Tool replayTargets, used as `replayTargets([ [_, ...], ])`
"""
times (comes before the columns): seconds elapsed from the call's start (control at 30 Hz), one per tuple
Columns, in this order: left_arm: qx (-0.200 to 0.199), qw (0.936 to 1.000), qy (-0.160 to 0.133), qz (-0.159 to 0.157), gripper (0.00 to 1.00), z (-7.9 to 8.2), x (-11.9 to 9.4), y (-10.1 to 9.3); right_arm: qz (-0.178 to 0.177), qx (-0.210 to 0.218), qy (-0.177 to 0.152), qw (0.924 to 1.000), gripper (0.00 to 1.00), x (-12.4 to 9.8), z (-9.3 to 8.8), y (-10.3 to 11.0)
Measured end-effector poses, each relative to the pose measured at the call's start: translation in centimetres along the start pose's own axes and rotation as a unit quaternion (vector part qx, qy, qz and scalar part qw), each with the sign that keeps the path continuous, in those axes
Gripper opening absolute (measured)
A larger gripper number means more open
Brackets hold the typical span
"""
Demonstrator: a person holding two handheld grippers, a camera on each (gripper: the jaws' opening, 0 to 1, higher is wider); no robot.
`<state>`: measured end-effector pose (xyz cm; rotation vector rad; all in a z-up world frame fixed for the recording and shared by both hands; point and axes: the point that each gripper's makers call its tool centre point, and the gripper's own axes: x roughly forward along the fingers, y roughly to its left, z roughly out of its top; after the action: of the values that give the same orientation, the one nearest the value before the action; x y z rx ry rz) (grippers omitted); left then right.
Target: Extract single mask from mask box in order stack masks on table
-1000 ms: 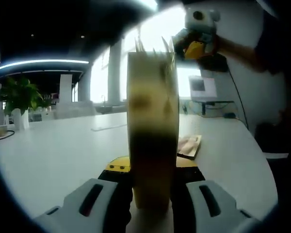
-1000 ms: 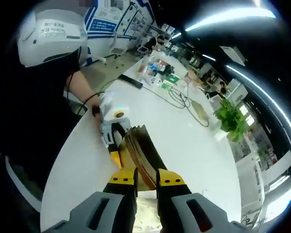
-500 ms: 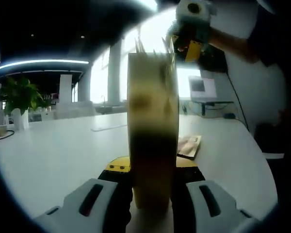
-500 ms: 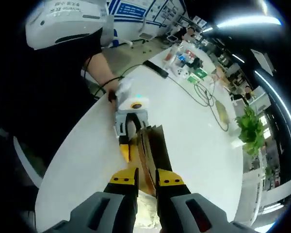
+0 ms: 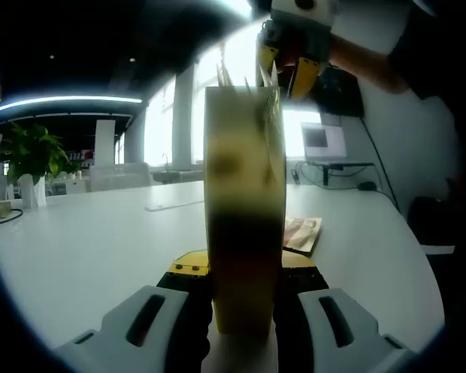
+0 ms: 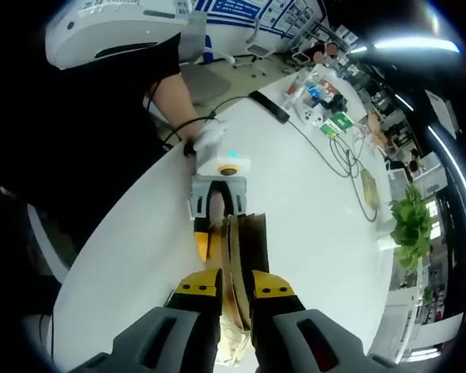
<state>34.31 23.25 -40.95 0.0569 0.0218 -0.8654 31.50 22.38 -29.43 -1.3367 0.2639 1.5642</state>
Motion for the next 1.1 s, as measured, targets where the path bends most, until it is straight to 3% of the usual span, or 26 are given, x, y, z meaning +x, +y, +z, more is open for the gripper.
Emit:
replayTargets([
  [0.6, 0.0, 1.0, -0.002, 0.0, 0.2, 0.1, 0.0, -0.1, 0.027, -0.02, 0.029, 0.999, 0.09, 1.0, -0.8, 0.3],
  [1.1, -0.001, 1.0, -0.005, -0.001, 0.2, 0.2, -0.1, 0.0, 0.081, -0.041, 0.071, 0.9933, 0.04, 1.8, -1.2, 0.1],
])
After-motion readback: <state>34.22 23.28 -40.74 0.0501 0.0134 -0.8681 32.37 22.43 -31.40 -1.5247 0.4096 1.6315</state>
